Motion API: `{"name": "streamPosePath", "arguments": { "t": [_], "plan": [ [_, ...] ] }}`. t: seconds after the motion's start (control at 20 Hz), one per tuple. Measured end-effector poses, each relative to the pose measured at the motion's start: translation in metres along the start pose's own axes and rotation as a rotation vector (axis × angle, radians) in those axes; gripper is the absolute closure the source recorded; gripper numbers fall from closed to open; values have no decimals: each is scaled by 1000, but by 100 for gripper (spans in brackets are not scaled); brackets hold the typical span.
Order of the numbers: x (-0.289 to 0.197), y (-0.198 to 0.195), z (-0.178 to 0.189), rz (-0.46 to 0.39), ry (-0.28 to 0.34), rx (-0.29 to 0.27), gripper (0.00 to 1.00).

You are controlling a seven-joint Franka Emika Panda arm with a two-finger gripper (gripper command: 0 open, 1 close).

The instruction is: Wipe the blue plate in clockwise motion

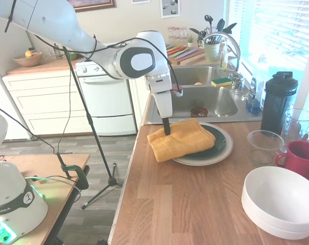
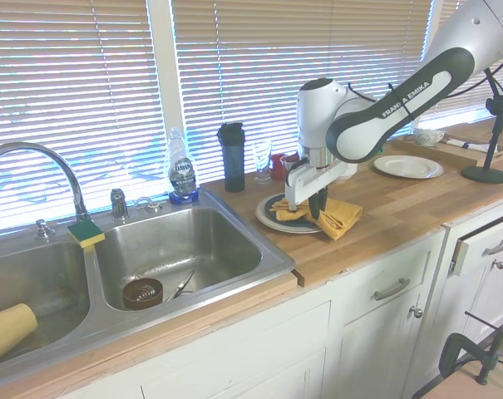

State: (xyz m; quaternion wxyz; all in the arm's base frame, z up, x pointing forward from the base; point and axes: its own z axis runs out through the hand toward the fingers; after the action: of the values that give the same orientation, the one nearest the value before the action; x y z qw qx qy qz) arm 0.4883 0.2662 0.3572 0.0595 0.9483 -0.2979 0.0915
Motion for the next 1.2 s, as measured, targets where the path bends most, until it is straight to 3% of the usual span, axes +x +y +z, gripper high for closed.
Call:
{"name": "streamPosePath", "arguments": {
  "t": [0.6, 1.2],
  "plan": [
    [-9, -59, -10, -13, -7, 30, 100],
    [81, -85, 9, 121, 21, 10, 100]
  ]
}}
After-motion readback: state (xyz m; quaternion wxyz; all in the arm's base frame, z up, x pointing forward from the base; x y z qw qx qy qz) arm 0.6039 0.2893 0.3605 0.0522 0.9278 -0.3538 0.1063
